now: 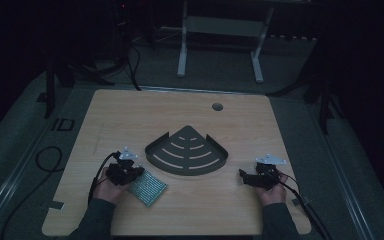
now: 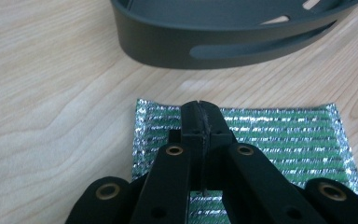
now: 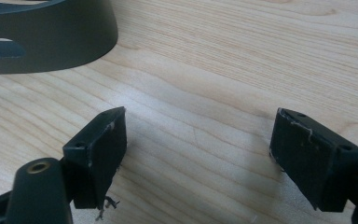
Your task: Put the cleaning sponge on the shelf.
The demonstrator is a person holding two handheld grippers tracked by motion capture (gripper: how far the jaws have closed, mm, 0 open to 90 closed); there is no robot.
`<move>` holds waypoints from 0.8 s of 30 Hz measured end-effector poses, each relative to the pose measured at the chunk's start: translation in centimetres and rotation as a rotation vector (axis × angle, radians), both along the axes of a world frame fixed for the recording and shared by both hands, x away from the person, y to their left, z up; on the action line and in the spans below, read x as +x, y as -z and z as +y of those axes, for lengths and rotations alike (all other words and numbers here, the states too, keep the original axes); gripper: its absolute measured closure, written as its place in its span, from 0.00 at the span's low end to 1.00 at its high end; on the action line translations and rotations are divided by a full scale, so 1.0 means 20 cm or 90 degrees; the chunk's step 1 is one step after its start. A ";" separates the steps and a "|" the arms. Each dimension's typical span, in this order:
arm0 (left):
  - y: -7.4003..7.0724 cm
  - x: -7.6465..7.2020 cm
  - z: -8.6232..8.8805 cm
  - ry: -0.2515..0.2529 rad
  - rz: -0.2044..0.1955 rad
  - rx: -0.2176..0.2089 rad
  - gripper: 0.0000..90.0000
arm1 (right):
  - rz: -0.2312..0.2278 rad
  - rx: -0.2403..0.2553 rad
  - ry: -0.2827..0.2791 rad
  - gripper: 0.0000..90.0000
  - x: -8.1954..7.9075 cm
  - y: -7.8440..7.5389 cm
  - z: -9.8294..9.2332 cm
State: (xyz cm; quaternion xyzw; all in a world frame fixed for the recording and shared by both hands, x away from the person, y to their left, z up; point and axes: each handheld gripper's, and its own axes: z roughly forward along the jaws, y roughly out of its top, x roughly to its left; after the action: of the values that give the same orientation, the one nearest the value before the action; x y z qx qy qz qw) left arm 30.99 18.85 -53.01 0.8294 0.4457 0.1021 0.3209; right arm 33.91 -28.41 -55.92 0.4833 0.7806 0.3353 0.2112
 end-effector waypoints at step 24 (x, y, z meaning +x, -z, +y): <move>0.01 -0.08 0.18 -0.054 0.012 -0.004 1.00 | 0.000 0.000 0.000 0.20 0.00 0.00 0.00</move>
State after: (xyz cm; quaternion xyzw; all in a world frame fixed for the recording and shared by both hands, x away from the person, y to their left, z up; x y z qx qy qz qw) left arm 29.32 22.50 -53.14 0.8096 0.4837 0.1066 0.3151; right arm 33.90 -28.40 -55.91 0.4834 0.7806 0.3352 0.2111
